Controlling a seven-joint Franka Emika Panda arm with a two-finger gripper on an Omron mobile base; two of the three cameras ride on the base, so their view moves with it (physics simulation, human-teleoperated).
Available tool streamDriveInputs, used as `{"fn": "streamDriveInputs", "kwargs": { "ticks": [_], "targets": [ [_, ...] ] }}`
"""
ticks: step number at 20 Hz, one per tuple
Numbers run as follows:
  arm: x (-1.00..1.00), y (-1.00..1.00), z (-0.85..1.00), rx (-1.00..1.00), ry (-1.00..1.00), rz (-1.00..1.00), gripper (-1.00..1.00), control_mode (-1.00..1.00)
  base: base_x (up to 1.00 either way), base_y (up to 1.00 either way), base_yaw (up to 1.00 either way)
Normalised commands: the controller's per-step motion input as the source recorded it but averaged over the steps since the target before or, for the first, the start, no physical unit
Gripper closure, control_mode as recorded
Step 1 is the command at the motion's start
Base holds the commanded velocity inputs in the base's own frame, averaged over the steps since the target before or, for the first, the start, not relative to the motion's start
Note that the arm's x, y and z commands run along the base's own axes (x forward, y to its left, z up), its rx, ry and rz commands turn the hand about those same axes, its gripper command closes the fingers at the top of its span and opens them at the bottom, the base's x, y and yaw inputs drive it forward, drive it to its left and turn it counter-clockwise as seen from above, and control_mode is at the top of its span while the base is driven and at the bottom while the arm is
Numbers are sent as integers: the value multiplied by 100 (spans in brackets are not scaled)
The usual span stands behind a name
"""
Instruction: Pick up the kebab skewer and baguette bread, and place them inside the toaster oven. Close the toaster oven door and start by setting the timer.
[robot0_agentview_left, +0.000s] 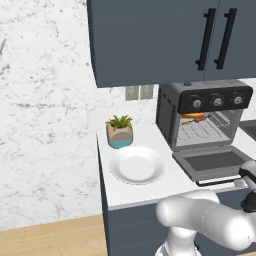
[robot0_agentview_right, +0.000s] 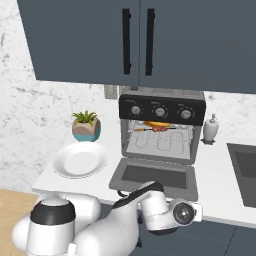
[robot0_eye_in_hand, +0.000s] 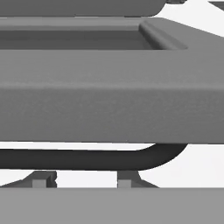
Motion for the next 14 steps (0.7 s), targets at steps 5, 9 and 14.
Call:
{"fn": "streamDriveInputs", "kwargs": {
  "ticks": [5, 9, 14],
  "targets": [
    [22, 27, 26, 0, 0, 0, -100, -100, 0, 0, 0],
    [23, 18, 43, 0, -1, 0, -100, -100, 0, 0, 0],
    [32, 12, 47, 0, 0, -1, -100, -100, 0, 0, 0]
  ]
}}
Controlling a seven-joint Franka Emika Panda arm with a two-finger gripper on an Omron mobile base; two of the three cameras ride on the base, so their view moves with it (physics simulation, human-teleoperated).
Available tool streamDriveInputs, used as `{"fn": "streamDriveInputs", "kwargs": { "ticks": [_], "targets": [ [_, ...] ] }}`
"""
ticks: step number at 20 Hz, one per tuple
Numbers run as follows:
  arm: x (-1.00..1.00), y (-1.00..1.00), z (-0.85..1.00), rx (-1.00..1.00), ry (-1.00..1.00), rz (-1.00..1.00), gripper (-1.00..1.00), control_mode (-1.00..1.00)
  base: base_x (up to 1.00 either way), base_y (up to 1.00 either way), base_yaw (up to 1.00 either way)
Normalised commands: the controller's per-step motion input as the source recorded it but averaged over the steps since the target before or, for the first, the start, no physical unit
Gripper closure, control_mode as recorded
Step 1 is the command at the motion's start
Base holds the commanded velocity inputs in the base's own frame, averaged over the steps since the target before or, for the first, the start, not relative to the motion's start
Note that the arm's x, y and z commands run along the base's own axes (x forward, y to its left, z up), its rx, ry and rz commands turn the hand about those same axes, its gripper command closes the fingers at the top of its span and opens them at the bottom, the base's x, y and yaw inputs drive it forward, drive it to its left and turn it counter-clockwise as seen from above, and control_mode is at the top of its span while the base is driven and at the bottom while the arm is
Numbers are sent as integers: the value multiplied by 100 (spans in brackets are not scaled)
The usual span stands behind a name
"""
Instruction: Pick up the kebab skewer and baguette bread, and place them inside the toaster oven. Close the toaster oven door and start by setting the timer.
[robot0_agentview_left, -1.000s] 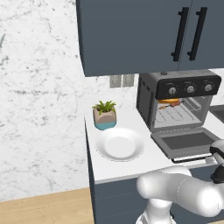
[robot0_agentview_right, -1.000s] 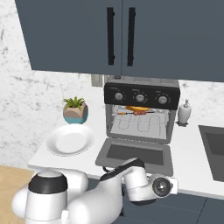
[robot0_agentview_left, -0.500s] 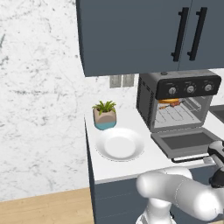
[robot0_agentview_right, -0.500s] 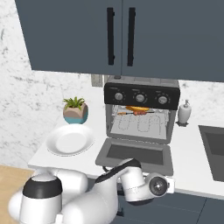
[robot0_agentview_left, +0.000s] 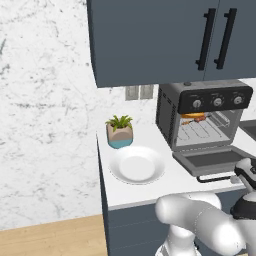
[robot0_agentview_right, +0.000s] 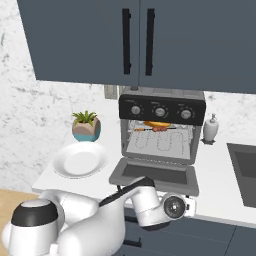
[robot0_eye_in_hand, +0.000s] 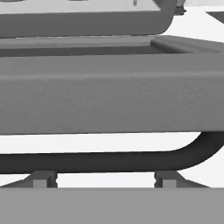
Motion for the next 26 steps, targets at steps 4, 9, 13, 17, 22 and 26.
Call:
{"fn": "streamDriveInputs", "kwargs": {
  "ticks": [4, 9, 13, 17, 22, 26],
  "targets": [
    [39, 7, 47, 0, 0, -1, -100, -100, 0, 0, 0],
    [38, 1, 46, 0, 0, -2, -100, -100, 0, 0, 0],
    [38, 0, 44, 0, -1, -2, -100, -100, 0, 0, 0],
    [38, 0, 46, 0, -6, -1, -100, -100, 0, 0, 0],
    [39, 0, 50, 0, -14, -1, -100, -100, 0, 0, 0],
    [42, 4, 54, 0, -17, 0, -100, -100, 0, 0, 0]
  ]
}}
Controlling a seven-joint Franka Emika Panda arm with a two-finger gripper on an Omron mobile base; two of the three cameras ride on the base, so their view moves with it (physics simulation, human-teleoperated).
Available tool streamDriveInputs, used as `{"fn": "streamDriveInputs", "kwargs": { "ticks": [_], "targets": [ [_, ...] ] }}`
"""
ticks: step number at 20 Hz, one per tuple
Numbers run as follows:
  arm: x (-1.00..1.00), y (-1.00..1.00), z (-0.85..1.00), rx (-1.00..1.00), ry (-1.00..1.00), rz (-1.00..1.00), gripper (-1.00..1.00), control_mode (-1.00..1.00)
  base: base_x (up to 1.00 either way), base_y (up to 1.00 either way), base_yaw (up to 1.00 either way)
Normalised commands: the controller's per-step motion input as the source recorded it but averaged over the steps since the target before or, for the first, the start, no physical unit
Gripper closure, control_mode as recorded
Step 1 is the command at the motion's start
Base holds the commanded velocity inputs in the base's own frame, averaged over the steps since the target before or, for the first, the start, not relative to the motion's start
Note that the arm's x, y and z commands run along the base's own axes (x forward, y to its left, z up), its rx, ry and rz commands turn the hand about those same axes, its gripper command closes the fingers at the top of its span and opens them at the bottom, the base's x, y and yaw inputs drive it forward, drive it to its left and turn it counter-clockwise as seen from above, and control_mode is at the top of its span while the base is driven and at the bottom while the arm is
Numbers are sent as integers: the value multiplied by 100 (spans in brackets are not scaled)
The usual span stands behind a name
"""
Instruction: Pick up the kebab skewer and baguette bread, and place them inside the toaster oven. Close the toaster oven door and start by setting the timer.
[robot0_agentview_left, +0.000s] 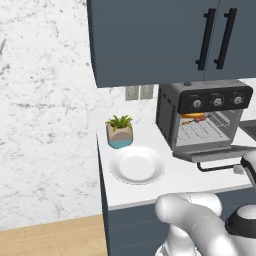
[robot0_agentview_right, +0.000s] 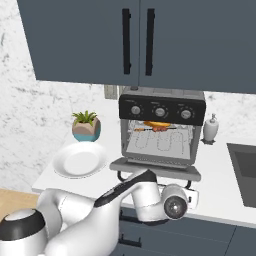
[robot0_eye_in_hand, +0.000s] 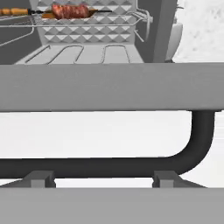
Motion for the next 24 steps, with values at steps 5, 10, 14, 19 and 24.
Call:
{"fn": "streamDriveInputs", "kwargs": {
  "ticks": [5, 10, 14, 19, 24],
  "targets": [
    [51, 8, 56, 0, -16, 0, -100, -100, 0, 0, 0],
    [52, 10, 60, 0, -17, -1, -100, -100, 0, 0, 0],
    [46, 13, 39, 0, -14, 0, -100, -100, 0, 0, 0],
    [42, 19, 6, 0, -4, 0, -100, -100, 0, 0, 0],
    [35, 19, 0, 0, 0, 0, -100, -100, 0, 0, 0]
  ]
}}
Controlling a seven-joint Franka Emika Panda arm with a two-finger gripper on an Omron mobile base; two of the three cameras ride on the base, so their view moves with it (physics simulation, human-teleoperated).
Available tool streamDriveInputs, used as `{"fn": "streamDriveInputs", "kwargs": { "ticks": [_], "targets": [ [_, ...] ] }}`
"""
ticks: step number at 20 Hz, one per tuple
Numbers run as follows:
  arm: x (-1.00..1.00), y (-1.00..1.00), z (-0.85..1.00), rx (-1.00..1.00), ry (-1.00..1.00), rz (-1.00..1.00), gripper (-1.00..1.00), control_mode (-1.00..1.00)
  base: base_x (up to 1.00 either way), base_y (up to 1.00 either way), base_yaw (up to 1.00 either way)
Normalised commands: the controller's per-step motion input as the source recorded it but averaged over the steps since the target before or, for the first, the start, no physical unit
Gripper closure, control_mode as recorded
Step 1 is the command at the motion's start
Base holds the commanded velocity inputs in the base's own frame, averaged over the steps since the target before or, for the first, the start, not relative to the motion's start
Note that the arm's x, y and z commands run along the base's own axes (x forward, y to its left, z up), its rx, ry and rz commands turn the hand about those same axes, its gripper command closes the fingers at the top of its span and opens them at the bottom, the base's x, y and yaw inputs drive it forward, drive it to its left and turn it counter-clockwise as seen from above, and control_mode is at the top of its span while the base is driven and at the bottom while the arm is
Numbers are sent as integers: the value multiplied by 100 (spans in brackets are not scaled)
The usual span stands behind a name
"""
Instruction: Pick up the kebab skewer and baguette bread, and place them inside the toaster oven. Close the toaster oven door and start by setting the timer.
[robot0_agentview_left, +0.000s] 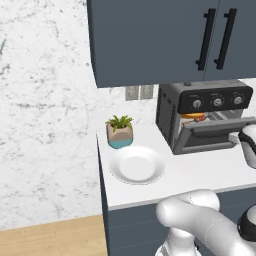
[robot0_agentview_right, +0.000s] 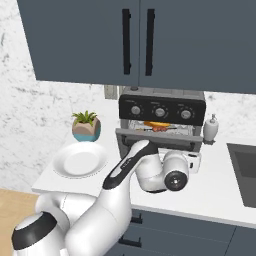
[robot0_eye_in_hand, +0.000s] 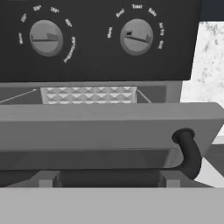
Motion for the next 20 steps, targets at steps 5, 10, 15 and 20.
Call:
{"fn": "streamDriveInputs", "kwargs": {
  "ticks": [5, 10, 15, 20],
  "targets": [
    [40, 22, -1, 0, 0, 0, -100, -100, 0, 0, 0],
    [35, 21, -5, 0, 0, 0, -100, -100, 0, 0, 0],
    [24, 14, -9, 0, -1, 0, -100, -100, 0, 0, 0],
    [24, 15, -11, 0, -1, 0, -100, -100, 0, 0, 0]
  ]
}}
